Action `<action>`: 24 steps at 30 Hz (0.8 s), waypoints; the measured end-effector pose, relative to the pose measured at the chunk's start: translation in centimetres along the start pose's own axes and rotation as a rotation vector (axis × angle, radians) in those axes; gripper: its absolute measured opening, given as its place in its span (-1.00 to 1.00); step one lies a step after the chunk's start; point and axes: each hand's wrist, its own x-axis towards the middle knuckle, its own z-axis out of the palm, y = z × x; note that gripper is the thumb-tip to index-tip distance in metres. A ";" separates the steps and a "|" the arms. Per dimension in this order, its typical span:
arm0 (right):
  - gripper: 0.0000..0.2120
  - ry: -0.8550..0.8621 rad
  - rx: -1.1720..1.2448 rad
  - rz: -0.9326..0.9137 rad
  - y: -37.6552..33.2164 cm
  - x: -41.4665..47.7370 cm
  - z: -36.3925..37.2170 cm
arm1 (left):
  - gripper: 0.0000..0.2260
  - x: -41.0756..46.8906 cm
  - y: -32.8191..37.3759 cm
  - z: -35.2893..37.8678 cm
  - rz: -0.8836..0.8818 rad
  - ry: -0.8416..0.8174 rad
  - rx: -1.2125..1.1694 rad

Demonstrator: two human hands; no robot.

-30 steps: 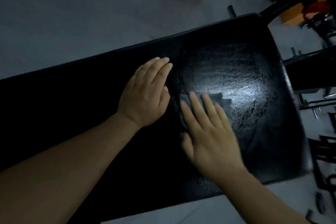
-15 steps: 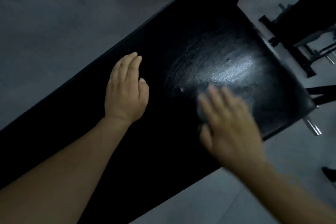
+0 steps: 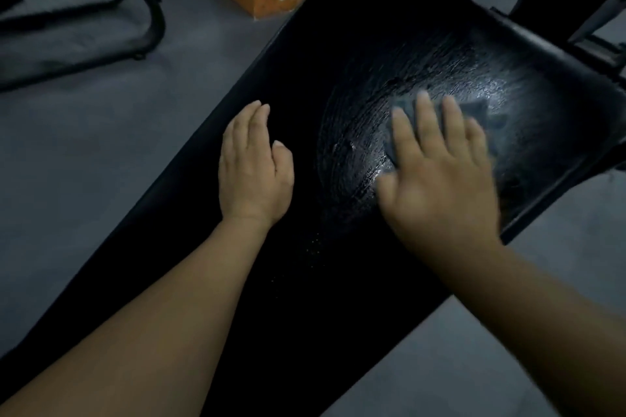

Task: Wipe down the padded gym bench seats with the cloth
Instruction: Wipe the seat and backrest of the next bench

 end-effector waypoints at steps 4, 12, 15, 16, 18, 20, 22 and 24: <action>-0.31 -0.034 0.068 -0.147 -7.1 -3.6 2.5 | -0.51 0.0 -0.1 0.0 0.026 0.010 0.012; -0.30 0.014 0.022 0.203 -2.6 -1.0 0.6 | -0.50 0.0 -0.5 -0.1 0.038 -0.036 -0.011; -0.28 0.021 0.052 0.198 -8.5 -0.9 1.9 | -0.50 0.0 -0.7 -0.2 0.050 -0.033 -0.020; -0.29 -0.023 0.056 0.099 -10.3 -3.4 2.7 | -0.50 0.1 -0.9 -0.2 0.057 -0.029 -0.023; -0.32 -0.116 0.033 -0.038 -11.0 -9.8 3.3 | -0.51 0.3 -1.1 -0.1 0.067 -0.038 -0.028; -0.35 -0.125 0.021 -0.060 -8.4 -13.1 2.6 | -0.51 0.3 -1.3 -0.1 0.080 -0.039 -0.035; -0.37 -0.059 -0.006 0.048 -5.9 -11.8 2.1 | -0.51 0.4 -1.3 0.0 0.093 -0.024 -0.042; -0.36 0.030 -0.046 0.270 -5.9 -7.2 2.0 | -0.51 0.4 -1.6 0.2 0.101 -0.015 -0.044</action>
